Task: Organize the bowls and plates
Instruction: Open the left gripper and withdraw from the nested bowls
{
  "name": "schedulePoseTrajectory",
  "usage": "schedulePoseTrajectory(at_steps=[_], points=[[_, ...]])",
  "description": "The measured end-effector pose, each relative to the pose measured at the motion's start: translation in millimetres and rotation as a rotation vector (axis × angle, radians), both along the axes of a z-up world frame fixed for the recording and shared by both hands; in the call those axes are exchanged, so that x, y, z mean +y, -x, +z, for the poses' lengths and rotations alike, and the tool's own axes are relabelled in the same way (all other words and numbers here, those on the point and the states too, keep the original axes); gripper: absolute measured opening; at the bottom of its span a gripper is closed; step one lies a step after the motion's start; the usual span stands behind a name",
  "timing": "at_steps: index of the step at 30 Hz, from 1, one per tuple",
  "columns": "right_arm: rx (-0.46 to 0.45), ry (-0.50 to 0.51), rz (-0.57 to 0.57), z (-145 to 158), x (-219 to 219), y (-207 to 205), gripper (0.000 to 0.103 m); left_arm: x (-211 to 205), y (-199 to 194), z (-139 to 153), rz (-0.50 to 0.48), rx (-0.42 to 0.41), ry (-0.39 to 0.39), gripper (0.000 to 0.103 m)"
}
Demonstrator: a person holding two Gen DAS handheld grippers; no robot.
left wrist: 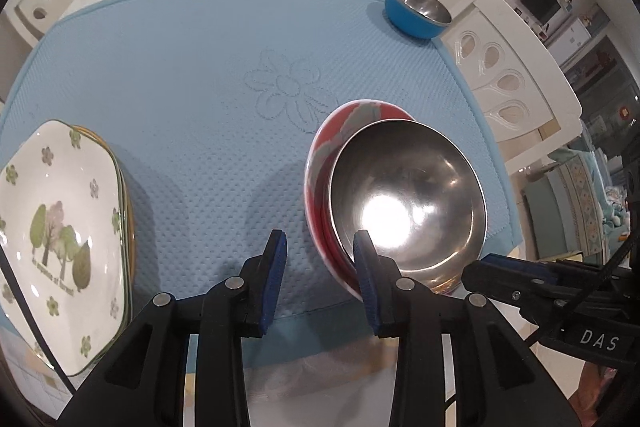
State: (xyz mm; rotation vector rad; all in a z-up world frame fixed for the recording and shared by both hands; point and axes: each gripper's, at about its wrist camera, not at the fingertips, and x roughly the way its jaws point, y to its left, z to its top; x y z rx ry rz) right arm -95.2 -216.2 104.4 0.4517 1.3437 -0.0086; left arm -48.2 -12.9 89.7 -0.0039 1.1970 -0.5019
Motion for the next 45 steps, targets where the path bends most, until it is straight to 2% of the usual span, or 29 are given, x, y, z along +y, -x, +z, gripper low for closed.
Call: schedulePoseTrajectory(at_steps=[9, 45], points=[[-0.026, -0.009, 0.016, 10.5, 2.9, 3.7, 0.026, -0.7, 5.4, 14.7, -0.024, -0.044, -0.014, 0.032], [-0.104, 0.006, 0.07, 54.5, 31.0, 25.8, 0.026, 19.6, 30.4, 70.9, 0.021, -0.144, 0.09, 0.032]])
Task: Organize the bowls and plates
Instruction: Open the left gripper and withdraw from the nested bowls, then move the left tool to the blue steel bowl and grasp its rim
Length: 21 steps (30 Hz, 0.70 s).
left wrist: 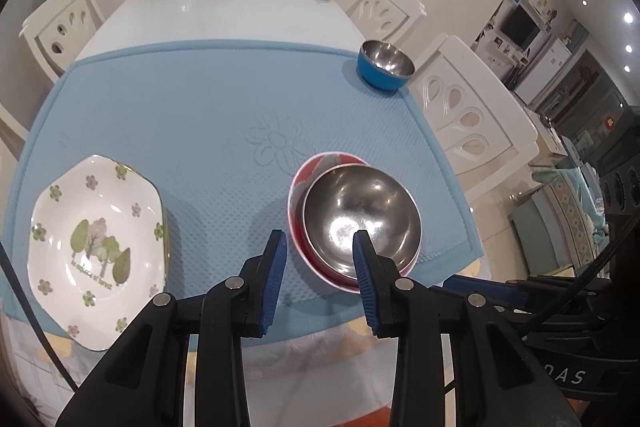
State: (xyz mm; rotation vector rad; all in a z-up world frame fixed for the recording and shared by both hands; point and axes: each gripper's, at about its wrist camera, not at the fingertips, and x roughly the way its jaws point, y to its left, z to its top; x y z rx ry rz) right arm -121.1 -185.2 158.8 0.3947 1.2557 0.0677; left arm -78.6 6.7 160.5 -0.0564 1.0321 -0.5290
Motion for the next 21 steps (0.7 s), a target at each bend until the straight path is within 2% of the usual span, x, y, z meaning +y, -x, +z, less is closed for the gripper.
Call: schedulePoseTrajectory(at_steps=[14, 21], points=[[-0.018, -0.008, 0.006, 10.2, -2.3, -2.2, 0.03, 5.9, 1.8, 24.5, 0.025, -0.06, 0.007, 0.032], [-0.03, -0.013, -0.02, 11.1, -8.9, -3.3, 0.043, -7.2, -1.6, 40.9, 0.003, -0.124, -0.041, 0.032]])
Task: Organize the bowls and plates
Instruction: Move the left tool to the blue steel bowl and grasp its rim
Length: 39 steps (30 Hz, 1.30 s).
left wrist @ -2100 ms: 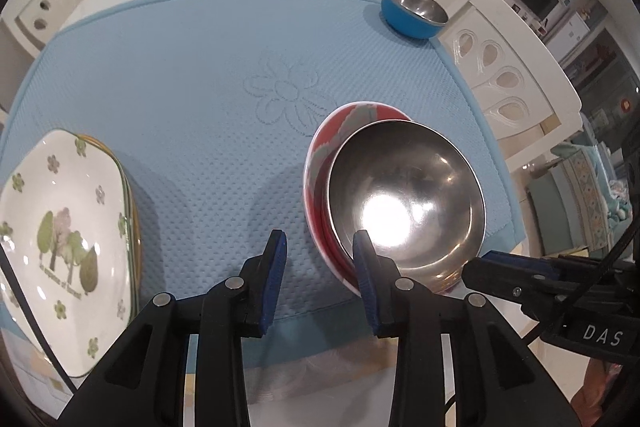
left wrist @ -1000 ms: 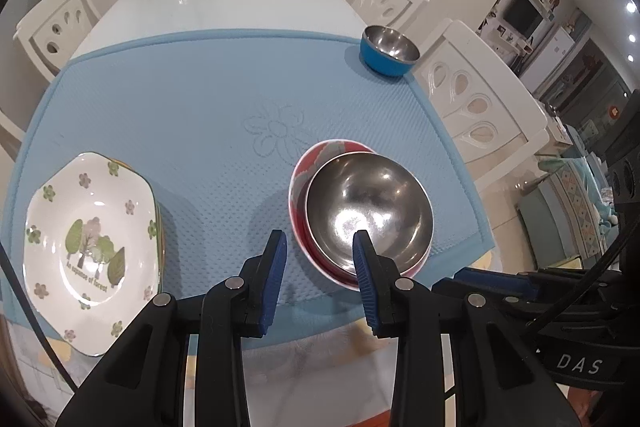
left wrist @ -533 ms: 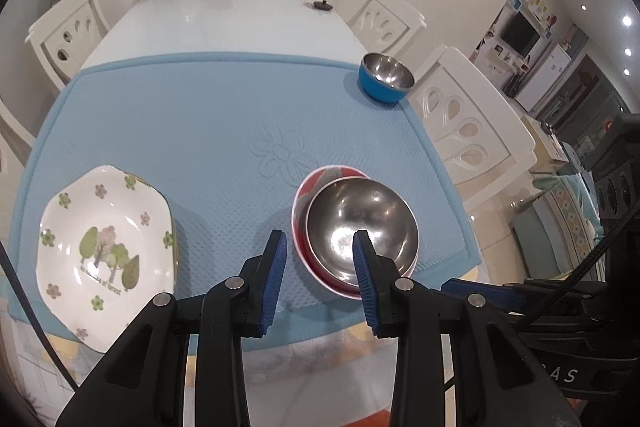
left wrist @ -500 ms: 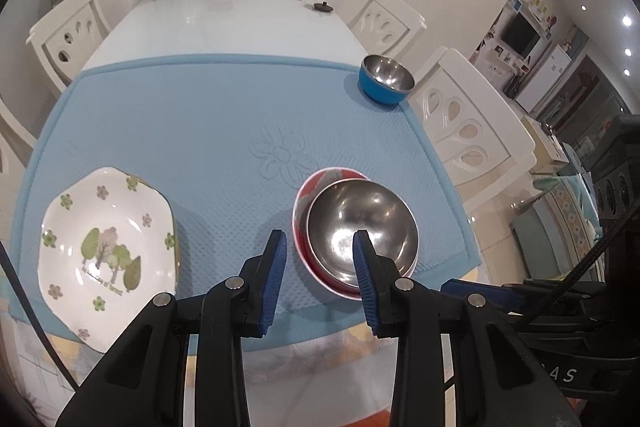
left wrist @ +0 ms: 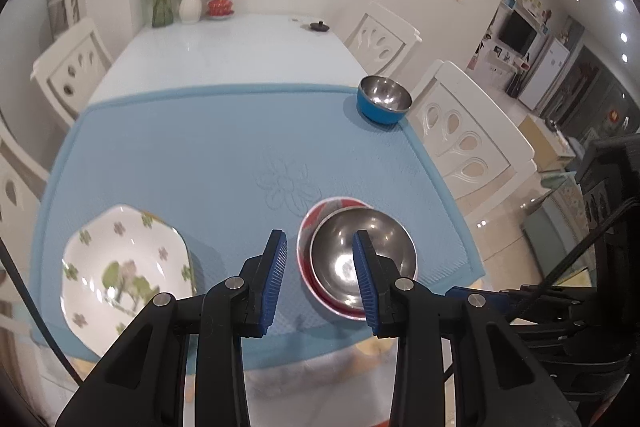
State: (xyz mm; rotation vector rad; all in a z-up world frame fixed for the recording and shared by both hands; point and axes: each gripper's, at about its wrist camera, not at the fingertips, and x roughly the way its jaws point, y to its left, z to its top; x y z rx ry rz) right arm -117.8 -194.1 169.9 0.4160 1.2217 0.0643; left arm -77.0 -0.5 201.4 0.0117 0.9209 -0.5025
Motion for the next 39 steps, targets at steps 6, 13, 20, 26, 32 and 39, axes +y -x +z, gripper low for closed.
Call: schedulePoseTrajectory(at_steps=[6, 13, 20, 26, 32, 39], points=[[-0.01, 0.0, -0.004, 3.0, -14.9, -18.7, 0.045, -18.3, -11.6, 14.2, -0.018, -0.05, -0.051, 0.032], [-0.004, 0.035, -0.016, 5.8, -44.5, -43.5, 0.046, -52.4, -43.7, 19.5, -0.033, -0.051, -0.05, 0.032], [-0.008, 0.026, -0.074, 6.8, -90.2, -67.2, 0.047, -87.9, -82.4, 15.0, -0.056, -0.002, -0.014, 0.061], [-0.048, 0.028, -0.126, 15.8, -129.9, -93.5, 0.049, -106.0, -115.9, 12.9, -0.054, 0.005, 0.027, 0.074], [-0.054, 0.013, -0.18, 13.3, -175.9, -131.9, 0.054, -135.9, -157.3, 7.6, -0.077, 0.005, 0.006, 0.074], [-0.03, 0.007, -0.232, -10.9, -232.2, -185.8, 0.058, -179.4, -220.1, -19.3, -0.079, 0.071, 0.013, 0.074]])
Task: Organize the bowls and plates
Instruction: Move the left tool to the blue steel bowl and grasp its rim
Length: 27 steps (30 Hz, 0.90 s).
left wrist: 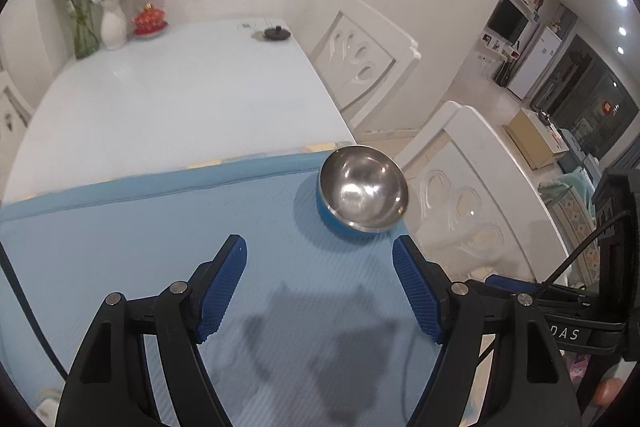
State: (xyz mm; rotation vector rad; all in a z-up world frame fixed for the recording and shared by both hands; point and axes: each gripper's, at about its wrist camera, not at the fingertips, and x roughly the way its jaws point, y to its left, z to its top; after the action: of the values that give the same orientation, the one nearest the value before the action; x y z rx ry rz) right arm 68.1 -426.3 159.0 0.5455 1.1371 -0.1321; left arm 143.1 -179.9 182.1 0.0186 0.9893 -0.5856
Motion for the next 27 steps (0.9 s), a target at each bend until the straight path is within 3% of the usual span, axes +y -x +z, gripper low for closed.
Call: schedulePoseTrajectory(at_steps=[8, 12, 17, 24, 27], points=[[0.025, 0.0, -0.009, -35.5, -37.6, -53.9, 0.058, -40.4, -46.2, -42.9, -0.018, 0.074, -0.07, 0.073], [0.028, -0.032, -0.015, -54.3, -51.1, -76.3, 0.058, -56.3, -68.0, -66.4, -0.04, 0.122, -0.065, 0.069], [0.03, -0.001, 0.016, -73.9, -53.8, -101.7, 0.058, -70.8, -87.0, -96.0, -0.06, 0.19, -0.066, 0.067], [0.042, -0.008, 0.037, -97.8, -56.6, -125.1, 0.058, -81.2, -100.3, -120.9, -0.08, 0.238, -0.068, 0.036], [0.042, -0.001, 0.048, -104.4, -56.7, -130.1, 0.056, -84.0, -102.0, -126.2, -0.092, 0.246, -0.065, 0.03]])
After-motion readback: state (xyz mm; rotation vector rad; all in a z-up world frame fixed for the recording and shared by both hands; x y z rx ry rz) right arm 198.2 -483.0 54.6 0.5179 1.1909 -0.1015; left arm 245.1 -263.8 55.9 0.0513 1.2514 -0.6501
